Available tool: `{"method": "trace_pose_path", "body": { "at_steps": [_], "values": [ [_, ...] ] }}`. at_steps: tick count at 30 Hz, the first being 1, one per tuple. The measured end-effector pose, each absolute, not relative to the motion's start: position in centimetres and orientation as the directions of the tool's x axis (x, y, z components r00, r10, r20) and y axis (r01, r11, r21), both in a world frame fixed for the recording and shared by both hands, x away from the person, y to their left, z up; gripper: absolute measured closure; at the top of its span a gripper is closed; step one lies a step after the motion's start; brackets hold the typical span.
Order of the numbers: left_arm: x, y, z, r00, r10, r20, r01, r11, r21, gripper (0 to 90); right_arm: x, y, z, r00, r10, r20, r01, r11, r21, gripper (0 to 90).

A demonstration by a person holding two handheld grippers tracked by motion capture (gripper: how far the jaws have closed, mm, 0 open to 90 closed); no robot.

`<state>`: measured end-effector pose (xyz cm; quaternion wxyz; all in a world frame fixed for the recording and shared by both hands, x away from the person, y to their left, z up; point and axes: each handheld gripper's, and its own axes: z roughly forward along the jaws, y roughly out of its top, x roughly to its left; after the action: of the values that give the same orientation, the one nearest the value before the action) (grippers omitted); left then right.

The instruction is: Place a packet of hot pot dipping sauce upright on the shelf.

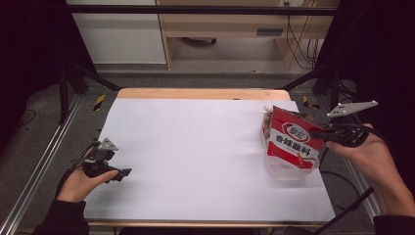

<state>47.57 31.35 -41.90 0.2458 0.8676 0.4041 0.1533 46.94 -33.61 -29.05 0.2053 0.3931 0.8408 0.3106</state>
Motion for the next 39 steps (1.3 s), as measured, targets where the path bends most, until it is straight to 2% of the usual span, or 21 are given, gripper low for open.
{"method": "trace_pose_path", "body": {
  "at_steps": [15, 20, 23, 24, 25, 26, 27, 30, 32, 33, 39],
  "values": [
    [47.6, 31.3, -42.0, 0.626, 0.777, 0.067, 0.628, -0.553, 0.548, 9.3, 46.2, -36.4, -31.3, -0.553, 0.831, -0.058, 0.604, 0.448, 0.659, 88.7],
    [47.6, 31.4, -42.0, 0.626, 0.777, 0.07, 0.626, -0.554, 0.549, 9.3, 46.1, -36.6, -31.6, -0.558, 0.828, -0.048, 0.603, 0.445, 0.662, 85.5],
    [47.6, 31.4, -42.0, 0.626, 0.777, 0.069, 0.627, -0.554, 0.548, 9.4, 46.1, -36.5, -31.7, -0.56, 0.827, -0.05, 0.601, 0.447, 0.663, 78.4],
    [47.6, 31.4, -42.0, 0.626, 0.776, 0.069, 0.627, -0.554, 0.548, 9.3, 46.1, -36.2, -31.7, -0.56, 0.826, -0.058, 0.596, 0.451, 0.664, 72.4],
    [47.6, 31.4, -42.0, 0.627, 0.776, 0.07, 0.626, -0.555, 0.549, 9.3, 46.1, -36.2, -31.7, -0.56, 0.826, -0.058, 0.596, 0.451, 0.664, 72.4],
    [47.6, 31.4, -41.9, 0.627, 0.776, 0.069, 0.626, -0.555, 0.548, 9.4, 46.2, -36.0, -31.6, -0.562, 0.825, -0.06, 0.593, 0.452, 0.667, 68.4],
    [47.6, 31.4, -42.0, 0.627, 0.776, 0.07, 0.626, -0.555, 0.547, 9.4, 46.3, -35.7, -31.5, -0.564, 0.823, -0.067, 0.585, 0.456, 0.671, 60.8],
    [47.6, 31.4, -42.0, 0.627, 0.776, 0.071, 0.625, -0.555, 0.549, 9.3, 46.7, -35.3, -31.3, -0.564, 0.823, -0.075, 0.583, 0.46, 0.67, 53.8],
    [47.6, 31.4, -42.0, 0.627, 0.776, 0.071, 0.625, -0.555, 0.549, 9.3, 47.1, -34.9, -31.0, -0.556, 0.826, -0.088, 0.577, 0.461, 0.674, 45.7],
    [47.6, 31.4, -42.0, 0.627, 0.776, 0.07, 0.626, -0.555, 0.549, 9.4, 47.5, -34.4, -30.7, -0.552, 0.827, -0.103, 0.57, 0.465, 0.677, 38.6],
    [47.6, 31.4, -42.0, 0.627, 0.775, 0.07, 0.624, -0.555, 0.55, 9.3, 48.5, -32.9, -30.0, -0.552, 0.825, -0.125, 0.557, 0.476, 0.68, 30.8]
  ]
}}
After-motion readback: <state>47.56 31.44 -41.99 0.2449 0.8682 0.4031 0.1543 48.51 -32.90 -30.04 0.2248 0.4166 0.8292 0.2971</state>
